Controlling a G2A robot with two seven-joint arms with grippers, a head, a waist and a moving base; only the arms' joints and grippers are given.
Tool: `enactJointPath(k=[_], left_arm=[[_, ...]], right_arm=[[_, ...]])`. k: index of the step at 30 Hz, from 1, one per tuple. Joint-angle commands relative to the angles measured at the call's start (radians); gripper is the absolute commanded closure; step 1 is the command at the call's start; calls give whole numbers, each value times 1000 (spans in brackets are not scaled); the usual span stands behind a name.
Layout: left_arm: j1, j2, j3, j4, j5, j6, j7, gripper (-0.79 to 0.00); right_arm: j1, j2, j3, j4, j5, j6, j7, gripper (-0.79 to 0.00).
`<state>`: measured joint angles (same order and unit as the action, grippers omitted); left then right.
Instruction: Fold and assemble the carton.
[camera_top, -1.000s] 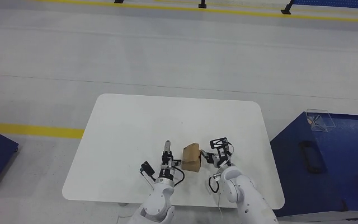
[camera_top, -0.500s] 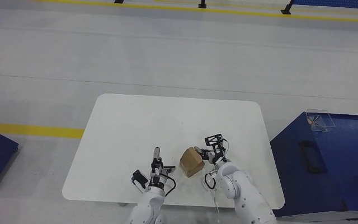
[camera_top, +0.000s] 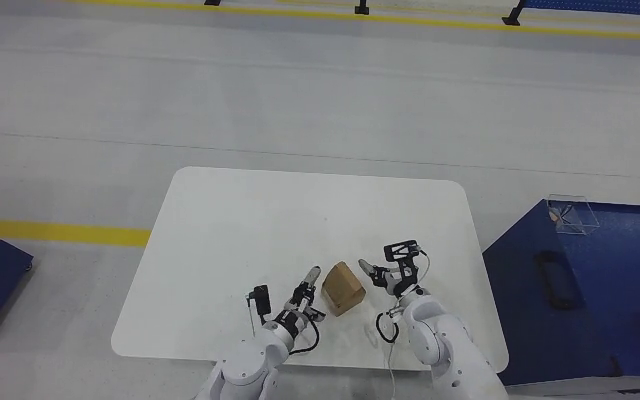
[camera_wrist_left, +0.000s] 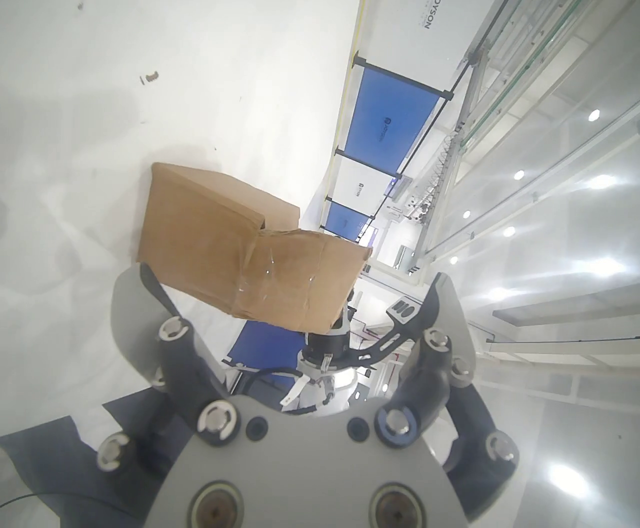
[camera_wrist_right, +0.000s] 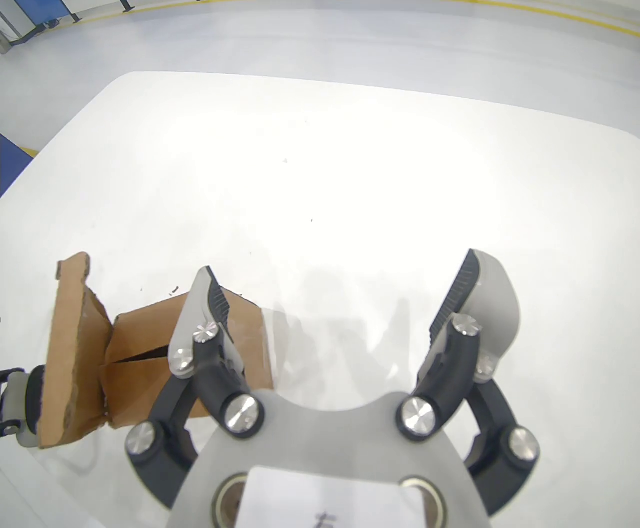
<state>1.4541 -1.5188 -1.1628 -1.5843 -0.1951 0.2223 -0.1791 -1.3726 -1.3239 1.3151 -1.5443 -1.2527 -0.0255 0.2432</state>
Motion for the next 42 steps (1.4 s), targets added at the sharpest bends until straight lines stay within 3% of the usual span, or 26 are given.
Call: enactJointPath(k=[1,7,10,12,14,19,23,26,42], left_arm=[[2,0,4,7,-4,8,-11,-785],[-79,14,16,71,107,111,-106,-785],[-84,21,31,67,163,134,-137,-785],[-87,25,43,65,202,139,-148,-736],[-92,28,53,66,230,151,-164,-760],[-105,34,65,77,273,154,-186,-650],[-122,35,70,92,269,158,-186,-631],[-133,34,79,103,275,160,-181,-542],[-131,33,93,119,225,125,-150,-471]], right_arm=[[0,0,0,0,0,0,-1,-785],[-14,-2,-2,-16,1,39,-12,-785],[-14,-2,2,-22,3,39,-6,-785],[-14,-2,3,-24,9,35,-3,-785],[-16,-2,3,-29,9,32,-9,-785],[-46,3,8,-52,-30,2,-88,-785],[-71,7,13,-74,-53,-22,-120,-785],[-82,9,15,-83,-63,-33,-129,-785],[16,5,-2,67,11,-101,-37,-785]])
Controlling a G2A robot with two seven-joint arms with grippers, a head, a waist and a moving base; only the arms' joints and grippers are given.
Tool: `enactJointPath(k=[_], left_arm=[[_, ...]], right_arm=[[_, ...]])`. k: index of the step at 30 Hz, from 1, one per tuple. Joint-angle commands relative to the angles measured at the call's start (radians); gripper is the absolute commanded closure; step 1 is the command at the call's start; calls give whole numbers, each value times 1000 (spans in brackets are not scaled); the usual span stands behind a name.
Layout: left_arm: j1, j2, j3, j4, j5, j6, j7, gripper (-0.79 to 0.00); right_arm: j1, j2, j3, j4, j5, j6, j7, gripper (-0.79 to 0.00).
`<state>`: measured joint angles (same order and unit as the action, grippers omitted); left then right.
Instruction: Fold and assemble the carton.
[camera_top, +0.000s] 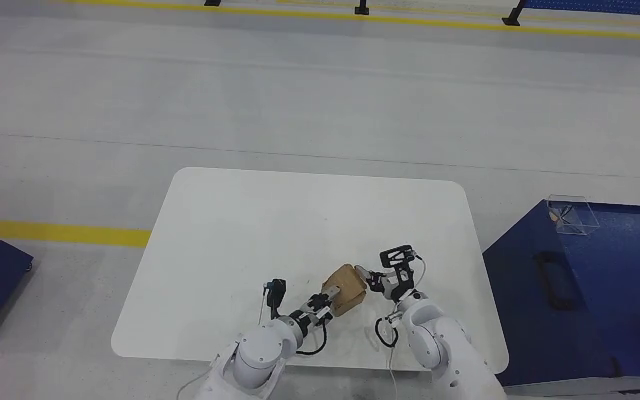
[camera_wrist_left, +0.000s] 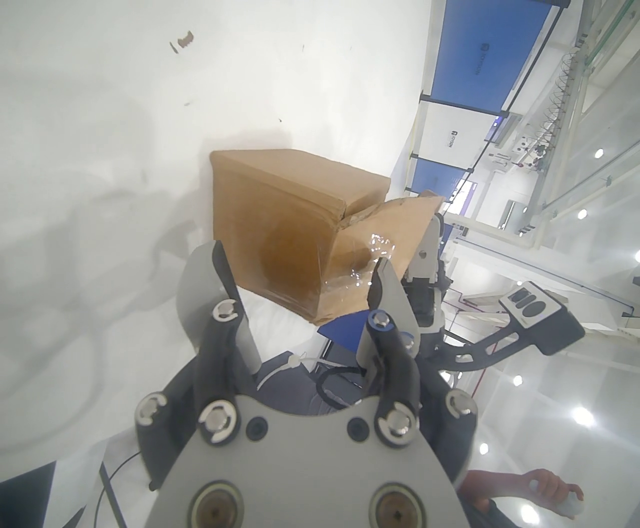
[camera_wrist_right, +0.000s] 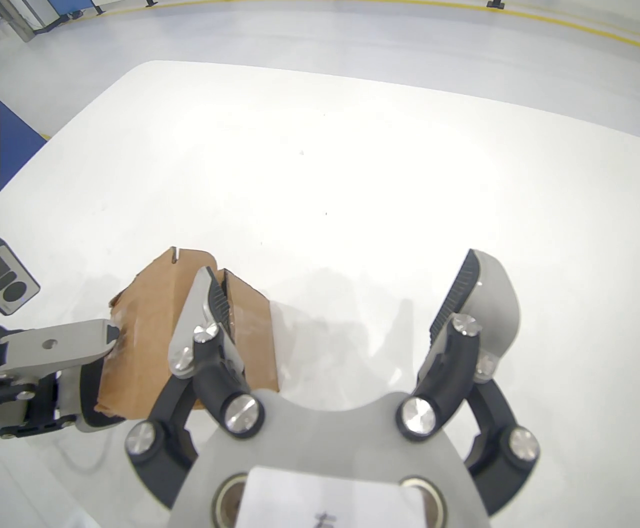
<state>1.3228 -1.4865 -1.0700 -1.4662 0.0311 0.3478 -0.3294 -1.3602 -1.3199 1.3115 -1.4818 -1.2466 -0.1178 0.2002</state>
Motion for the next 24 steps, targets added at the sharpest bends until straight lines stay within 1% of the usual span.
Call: enactJointPath(k=[1,7,9,11,13,14,18,24], left_arm=[[1,0,-1,1,-5,-1,2,-459],[2,1,-1,5,-24,-17,9,-471],[2,1,-1,6,-30,-21,13,-496],[3,1,-4,6,-35,-35,26,-551],[2,1,-3,11,-42,-37,25,-533],[1,1,-3,14,-42,-37,26,-545],[-3,2,0,20,-42,-38,35,-529],[-7,2,5,23,-46,-37,40,-471]], right_arm=[[8,1,2,10,8,-16,11,-785],[25,2,0,31,46,-67,32,-785],[28,3,3,33,57,-83,38,-785],[30,5,7,33,67,-97,43,-785],[33,7,16,33,71,-97,42,-785],[34,7,19,34,75,-99,44,-785],[37,9,25,38,68,-84,41,-785],[42,9,4,50,56,-89,43,-785]])
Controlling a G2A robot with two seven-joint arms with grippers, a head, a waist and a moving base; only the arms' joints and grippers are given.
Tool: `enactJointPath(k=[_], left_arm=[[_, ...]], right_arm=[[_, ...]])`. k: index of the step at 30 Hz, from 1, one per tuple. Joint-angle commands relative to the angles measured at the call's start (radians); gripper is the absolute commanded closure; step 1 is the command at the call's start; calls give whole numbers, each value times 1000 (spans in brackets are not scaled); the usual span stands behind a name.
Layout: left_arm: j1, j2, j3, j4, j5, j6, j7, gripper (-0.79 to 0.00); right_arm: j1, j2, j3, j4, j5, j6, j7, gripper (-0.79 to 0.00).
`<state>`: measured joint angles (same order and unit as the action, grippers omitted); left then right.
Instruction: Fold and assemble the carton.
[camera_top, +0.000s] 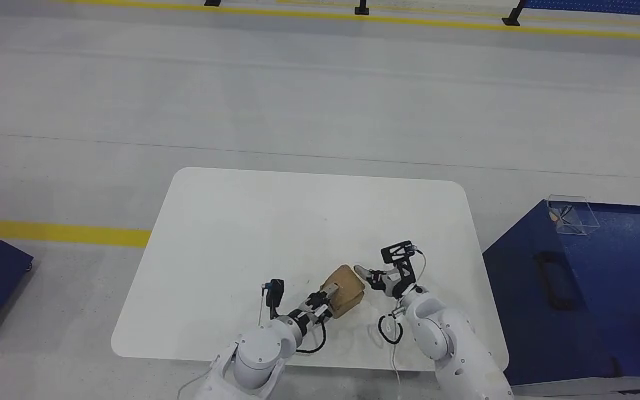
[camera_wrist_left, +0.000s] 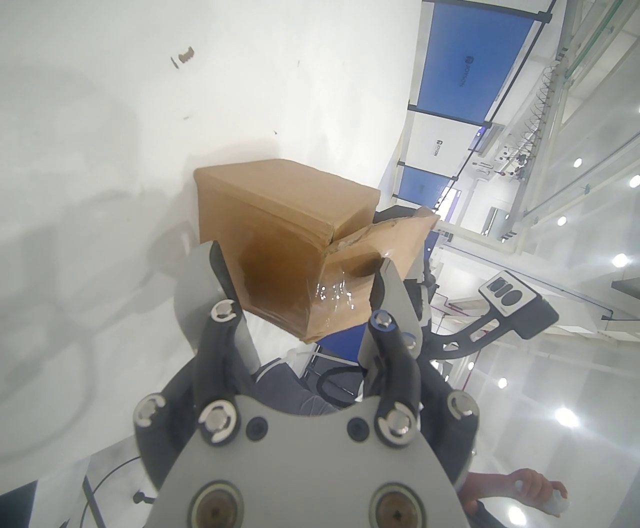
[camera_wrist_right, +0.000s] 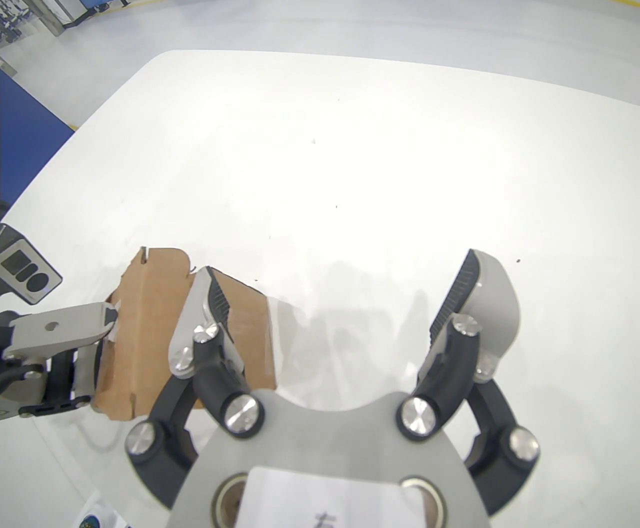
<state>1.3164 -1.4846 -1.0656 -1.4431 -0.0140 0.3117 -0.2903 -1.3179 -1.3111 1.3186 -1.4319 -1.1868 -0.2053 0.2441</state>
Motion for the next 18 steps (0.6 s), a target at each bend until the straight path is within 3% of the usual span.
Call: enactJointPath(k=[1,18], left_arm=[[-1,0,1,1,-2,-1,1,-471],[-16,2,12,22,-4,11,11,-416]], right_arm=[[-1,0,-9,-1,-9,-4,-3,-785],[9,1,-32,18,-19,7,-4,-785]])
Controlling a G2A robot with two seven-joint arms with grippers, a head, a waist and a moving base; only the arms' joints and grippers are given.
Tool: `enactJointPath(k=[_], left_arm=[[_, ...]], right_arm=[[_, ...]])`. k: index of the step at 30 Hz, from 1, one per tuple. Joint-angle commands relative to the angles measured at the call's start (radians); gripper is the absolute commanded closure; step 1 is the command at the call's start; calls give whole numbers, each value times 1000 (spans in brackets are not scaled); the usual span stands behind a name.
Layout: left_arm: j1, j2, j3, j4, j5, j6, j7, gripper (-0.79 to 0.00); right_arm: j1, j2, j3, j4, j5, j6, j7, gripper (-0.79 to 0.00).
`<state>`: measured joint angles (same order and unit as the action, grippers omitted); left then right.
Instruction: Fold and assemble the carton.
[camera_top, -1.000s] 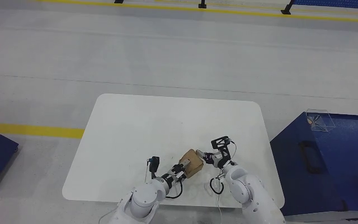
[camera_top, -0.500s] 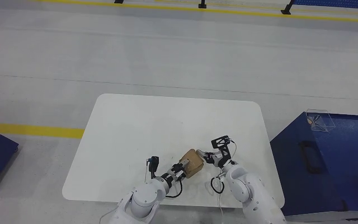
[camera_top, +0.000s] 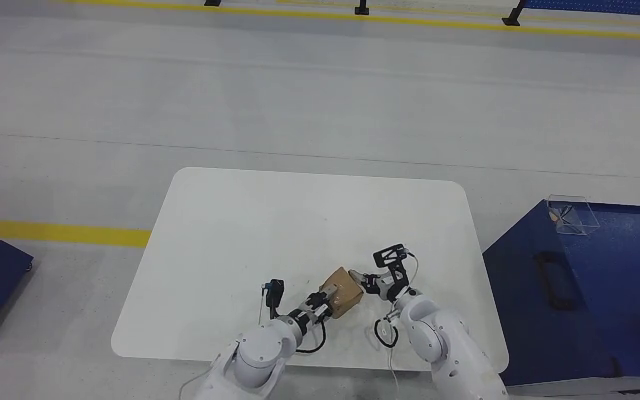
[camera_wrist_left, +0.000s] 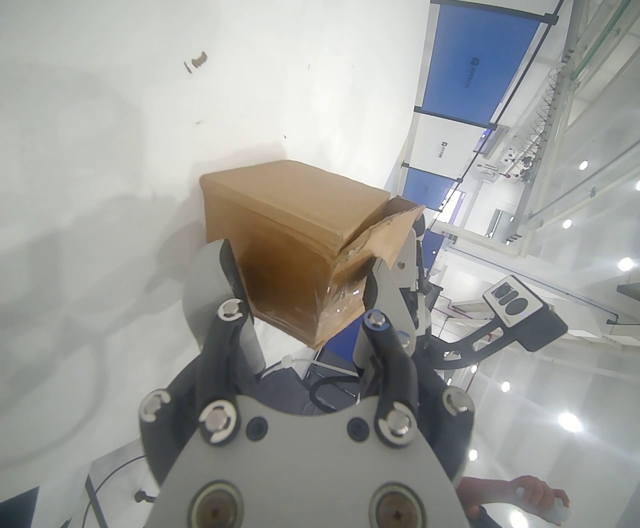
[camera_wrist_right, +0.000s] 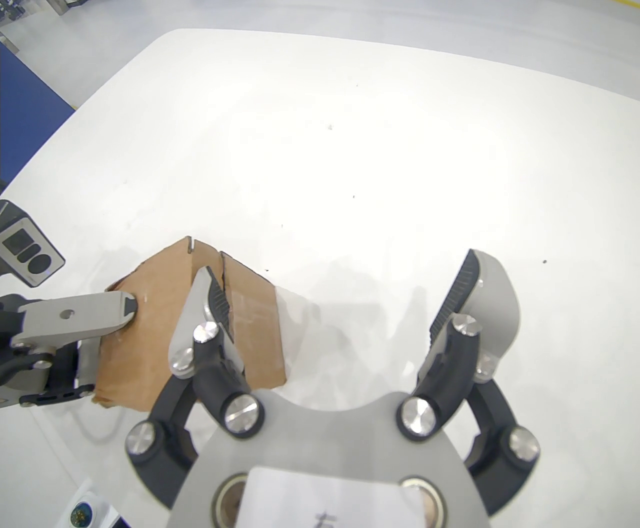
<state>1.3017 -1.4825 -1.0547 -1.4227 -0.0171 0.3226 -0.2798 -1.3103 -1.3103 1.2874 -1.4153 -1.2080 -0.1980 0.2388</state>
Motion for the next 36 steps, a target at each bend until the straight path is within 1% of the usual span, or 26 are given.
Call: enactJointPath(k=[1,8,13,15,17,19,22,29,31,32,33,34,35,36], left_arm=[[-3,0,2,4,-1,2,0,-409],[-12,0,8,14,-2,10,0,-406],[-14,0,8,17,-5,10,2,-403],[-15,1,8,17,-4,13,3,-419],[-15,1,9,17,-3,14,3,-391],[-16,2,9,17,-3,14,2,-397],[-15,2,8,16,-7,14,1,-413],[-5,6,-1,4,-9,-5,0,-431],[4,9,-7,-9,-5,-16,6,-462],[11,10,-11,-18,1,-29,21,-502],[19,11,-11,-28,12,-41,30,-579],[27,13,-13,-39,21,-51,38,-631],[36,14,-15,-51,29,-62,46,-653],[44,16,-17,-64,44,-81,56,-699]], right_arm=[[3,0,-1,3,4,-1,2,-785],[12,1,-4,14,13,-4,11,-785],[10,1,20,6,67,15,-15,-785],[0,3,28,-11,84,-3,-21,-785],[-14,6,29,-31,83,-34,-19,-785],[-24,10,26,-45,66,-69,-1,-785],[-27,12,9,-49,23,-72,27,-785],[4,7,-10,-12,30,-14,51,-785],[9,6,-11,-7,36,-8,62,-785],[11,6,-12,-6,37,-6,67,-785],[13,6,-14,-5,36,-8,76,-785],[15,7,-16,-3,39,-10,89,-785],[19,7,-15,-1,44,-6,105,-785],[24,6,-13,-1,48,2,110,-785]])
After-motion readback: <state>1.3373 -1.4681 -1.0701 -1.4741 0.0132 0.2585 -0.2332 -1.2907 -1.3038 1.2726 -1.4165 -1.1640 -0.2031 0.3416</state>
